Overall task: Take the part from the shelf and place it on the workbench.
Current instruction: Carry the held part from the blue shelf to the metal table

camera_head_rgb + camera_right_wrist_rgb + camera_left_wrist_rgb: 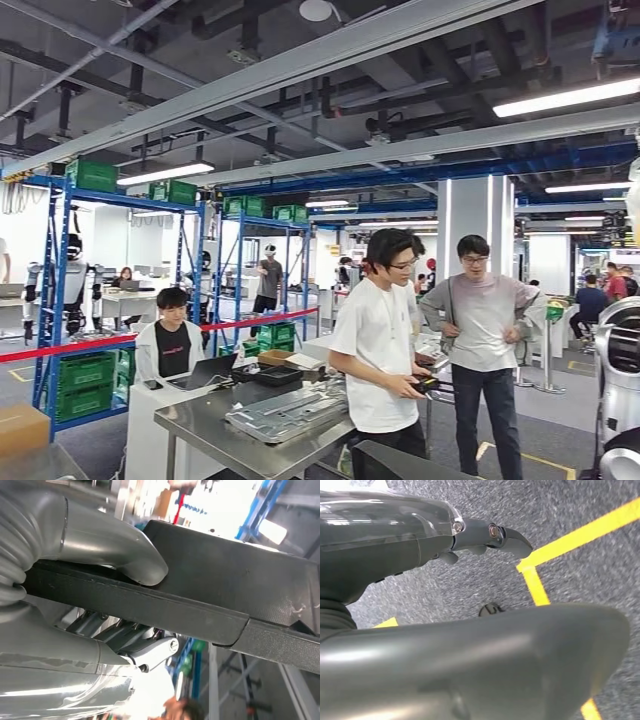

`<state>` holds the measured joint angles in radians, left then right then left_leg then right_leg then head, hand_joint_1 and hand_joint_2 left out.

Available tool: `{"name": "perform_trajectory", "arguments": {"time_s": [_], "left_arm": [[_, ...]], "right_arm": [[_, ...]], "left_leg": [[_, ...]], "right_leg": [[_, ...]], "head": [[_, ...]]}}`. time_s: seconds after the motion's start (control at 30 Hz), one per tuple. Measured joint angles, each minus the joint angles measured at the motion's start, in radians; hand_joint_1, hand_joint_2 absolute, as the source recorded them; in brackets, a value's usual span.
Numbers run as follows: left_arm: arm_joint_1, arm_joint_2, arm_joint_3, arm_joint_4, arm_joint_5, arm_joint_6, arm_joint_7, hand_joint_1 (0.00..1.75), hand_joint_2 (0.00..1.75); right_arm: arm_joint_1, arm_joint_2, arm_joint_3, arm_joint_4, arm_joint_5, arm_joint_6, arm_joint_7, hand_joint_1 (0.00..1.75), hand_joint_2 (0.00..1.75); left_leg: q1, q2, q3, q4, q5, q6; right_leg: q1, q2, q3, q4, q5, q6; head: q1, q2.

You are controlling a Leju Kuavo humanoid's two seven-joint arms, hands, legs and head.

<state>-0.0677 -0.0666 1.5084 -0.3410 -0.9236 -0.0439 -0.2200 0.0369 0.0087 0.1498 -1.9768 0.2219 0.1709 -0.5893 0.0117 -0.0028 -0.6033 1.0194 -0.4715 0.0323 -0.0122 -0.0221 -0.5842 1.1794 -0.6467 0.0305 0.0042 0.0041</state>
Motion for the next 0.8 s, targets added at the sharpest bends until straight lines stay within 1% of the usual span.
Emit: {"name": "perform_trajectory", "arguments": {"time_s": [0.03, 0.07, 0.1, 0.13, 0.17, 0.2, 0.23, 0.27, 0.3, 0.33, 0.37, 0.4, 0.43, 0.47, 0.5, 0.53, 0.57, 0.6, 0.63, 0.67, 0.7, 0.73, 0.77, 0.8], "left_arm": [[-0.001, 0.000, 0.000, 0.000, 0.000, 0.000, 0.000, 0.00, 1.75], [-0.001, 0.000, 0.000, 0.000, 0.000, 0.000, 0.000, 0.00, 1.75], [0.000, 0.001, 0.000, 0.000, 0.000, 0.000, 0.000, 0.00, 1.75], [0.001, 0.001, 0.000, 0.000, 0.000, 0.000, 0.000, 0.00, 1.75], [0.001, 0.000, 0.000, 0.000, 0.000, -0.001, 0.000, 0.00, 1.75], [0.001, 0.000, 0.000, 0.001, 0.000, -0.001, -0.001, 0.00, 1.75], [0.001, 0.000, 0.000, 0.002, 0.000, -0.001, -0.001, 0.00, 1.75], [0.001, 0.000, 0.000, 0.003, 0.000, -0.001, -0.001, 0.00, 1.75], [0.002, -0.001, 0.000, 0.004, 0.000, -0.001, -0.001, 0.00, 1.75], [0.004, 0.000, 0.000, 0.004, 0.000, -0.001, -0.002, 0.00, 1.75], [0.006, 0.000, -0.001, 0.004, 0.000, -0.001, -0.002, 0.00, 1.75], [0.007, 0.000, -0.001, 0.005, -0.001, -0.001, -0.002, 0.00, 1.75], [0.007, 0.000, -0.001, 0.005, -0.001, -0.001, -0.002, 0.00, 1.75], [0.006, 0.000, -0.001, 0.006, -0.001, -0.001, -0.002, 0.00, 1.75], [0.004, 0.001, -0.001, 0.006, -0.001, -0.001, -0.003, 0.00, 1.75], [0.003, 0.001, -0.001, 0.006, -0.001, -0.001, -0.003, 0.00, 1.75], [0.003, 0.002, -0.001, 0.006, -0.001, -0.002, -0.003, 0.00, 1.75], [0.004, 0.002, -0.001, 0.006, -0.001, -0.002, -0.003, 0.00, 1.75], [0.006, 0.002, -0.001, 0.006, -0.001, -0.003, -0.003, 0.00, 1.75], [0.007, 0.002, -0.001, 0.006, -0.001, -0.003, -0.003, 0.00, 1.75], [0.007, 0.003, -0.001, 0.006, -0.001, -0.003, -0.003, 0.00, 1.75], [0.005, 0.003, -0.001, 0.006, -0.001, -0.003, -0.003, 0.00, 1.75], [0.004, 0.003, -0.001, 0.006, -0.001, -0.003, -0.003, 0.00, 1.75], [0.003, 0.003, -0.002, 0.006, -0.001, -0.003, -0.003, 0.00, 1.75]], "right_arm": [[0.003, 0.000, 0.000, 0.000, -0.001, 0.000, 0.000, 1.75, 1.75], [0.005, 0.000, 0.000, 0.001, -0.001, 0.000, 0.000, 1.75, 1.75], [0.007, 0.000, 0.000, 0.001, -0.002, 0.000, 0.000, 1.75, 1.75], [0.007, 0.000, 0.000, 0.001, -0.003, 0.000, 0.000, 1.75, 1.75], [0.007, 0.000, 0.000, 0.001, -0.004, 0.000, 0.000, 1.75, 1.75], [0.007, 0.000, 0.000, 0.001, -0.004, 0.000, 0.000, 1.75, 1.75], [0.007, 0.000, -0.001, 0.000, -0.005, 0.000, 0.000, 1.75, 1.75], [0.007, 0.000, -0.001, 0.000, -0.005, 0.000, 0.000, 1.75, 1.75], [0.006, 0.000, -0.001, 0.000, -0.005, 0.000, 0.000, 1.75, 1.75], [0.005, 0.000, -0.001, 0.000, -0.005, 0.000, 0.000, 1.75, 1.75], [0.004, 0.000, -0.001, 0.000, -0.005, 0.000, 0.000, 1.75, 1.75], [0.003, 0.001, -0.002, 0.000, -0.005, 0.000, 0.000, 1.75, 1.75], [0.003, 0.001, -0.002, 0.000, -0.006, 0.000, 0.000, 1.75, 1.75], [0.003, 0.002, -0.002, 0.000, -0.006, 0.000, -0.001, 1.75, 1.75], [0.004, 0.002, -0.003, 0.000, -0.006, 0.000, -0.001, 1.75, 1.75], [0.005, 0.002, -0.003, 0.000, -0.006, 0.001, -0.001, 1.75, 1.75], [0.006, 0.002, -0.004, 0.000, -0.006, 0.002, -0.001, 1.75, 1.75], [0.006, 0.002, -0.004, 0.000, -0.006, 0.002, -0.001, 1.75, 1.75], [0.006, 0.002, -0.004, 0.001, -0.006, 0.003, -0.001, 1.75, 1.75], [0.006, 0.002, -0.004, 0.001, -0.006, 0.003, -0.001, 1.75, 1.75], [0.006, 0.002, -0.004, 0.001, -0.006, 0.003, -0.001, 1.75, 1.75], [0.006, 0.002, -0.005, 0.001, -0.006, 0.003, -0.001, 1.75, 1.75], [0.005, 0.002, -0.005, 0.000, -0.006, 0.004, -0.001, 1.75, 1.75], [0.005, 0.002, -0.004, 0.000, -0.006, 0.004, -0.001, 1.75, 1.75]], "left_leg": [[-0.002, -0.013, 0.000, 0.000, 0.000, 0.003], [-0.006, -0.027, 0.001, 0.000, 0.000, 0.004], [-0.008, -0.041, 0.002, 0.000, 0.001, 0.005], [-0.011, -0.055, 0.004, 0.000, 0.001, 0.005], [-0.011, -0.069, 0.006, 0.000, 0.001, 0.005], [-0.012, -0.082, 0.006, 0.001, 0.001, 0.004], [-0.011, -0.095, 0.004, 0.001, 0.002, 0.003], [-0.010, -0.106, 0.001, 0.002, 0.003, 0.000], [-0.008, -0.117, -0.003, 0.001, 0.006, -0.004], [-0.007, -0.130, -0.006, 0.000, 0.009, -0.010], [-0.008, -0.133, -0.008, 0.000, 0.008, -0.014], [-0.011, -0.121, -0.014, 0.010, -0.001, -0.019], [-0.013, -0.097, -0.027, 0.037, -0.021, -0.024], [-0.013, -0.065, -0.048, 0.085, -0.052, -0.029], [-0.011, -0.037, -0.078, 0.151, -0.086, -0.035], [-0.007, -0.022, -0.106, 0.215, -0.113, -0.042], [-0.002, -0.014, -0.125, 0.258, -0.126, -0.047], [0.003, -0.008, -0.126, 0.267, -0.120, -0.053], [0.008, -0.002, -0.105, 0.233, -0.096, -0.057], [0.011, 0.011, -0.068, 0.166, -0.062, -0.061], [0.011, 0.031, -0.028, 0.094, -0.035, -0.064], [0.010, 0.047, 0.002, 0.036, -0.015, -0.061], [0.007, 0.058, 0.019, 0.002, -0.008, -0.054], [0.003, 0.060, 0.022, -0.007, -0.011, -0.045]], "right_leg": [[0.001, 0.011, -0.037, 0.070, -0.023, -0.002], [0.002, 0.016, -0.063, 0.113, -0.028, -0.006], [0.004, 0.020, -0.069, 0.112, -0.010, -0.011], [0.007, 0.026, -0.056, 0.071, 0.026, -0.017], [0.011, 0.043, -0.030, -0.001, 0.072, -0.025], [0.013, 0.071, -0.004, -0.071, 0.109, -0.033], [0.014, 0.094, 0.018, -0.126, 0.134, -0.038], [0.015, 0.110, 0.030, -0.159, 0.144, -0.041], [0.015, 0.112, 0.033, -0.168, 0.142, -0.041], [0.015, 0.101, 0.036, -0.175, 0.142, -0.041], [0.012, 0.086, 0.038, -0.181, 0.144, -0.043], [0.009, 0.072, 0.041, -0.189, 0.147, -0.045], [0.006, 0.057, 0.045, -0.196, 0.151, -0.047], [0.004, 0.040, 0.047, -0.200, 0.153, -0.049], [0.004, 0.025, 0.047, -0.202, 0.153, -0.050], [0.004, 0.009, 0.046, -0.202, 0.152, -0.049], [0.003, -0.006, 0.047, -0.201, 0.151, -0.048], [0.002, -0.020, 0.047, -0.201, 0.150, -0.046], [0.000, -0.033, 0.049, -0.201, 0.148, -0.043], [-0.001, -0.044, 0.053, -0.200, 0.145, -0.038], [-0.001, -0.055, 0.056, -0.199, 0.141, -0.032], [0.000, -0.064, 0.059, -0.196, 0.137, -0.025], [0.003, -0.073, 0.062, -0.194, 0.134, -0.019], [0.004, -0.081, 0.064, -0.194, 0.132, -0.014]], "head": [[0.000, 0.000], [0.000, 0.000], [0.000, 0.000], [0.000, 0.000], [0.000, 0.000], [0.000, 0.000], [0.000, 0.000], [0.000, 0.000], [0.000, 0.000], [0.000, 0.000], [0.000, 0.000], [0.000, 0.000], [0.001, 0.000], [0.001, 0.000], [0.001, 0.000], [0.001, 0.000], [0.001, 0.000], [0.001, 0.000], [0.001, 0.000], [0.001, 0.000], [0.001, 0.000], [0.001, 0.000], [0.001, 0.000], [0.000, 0.000]]}}
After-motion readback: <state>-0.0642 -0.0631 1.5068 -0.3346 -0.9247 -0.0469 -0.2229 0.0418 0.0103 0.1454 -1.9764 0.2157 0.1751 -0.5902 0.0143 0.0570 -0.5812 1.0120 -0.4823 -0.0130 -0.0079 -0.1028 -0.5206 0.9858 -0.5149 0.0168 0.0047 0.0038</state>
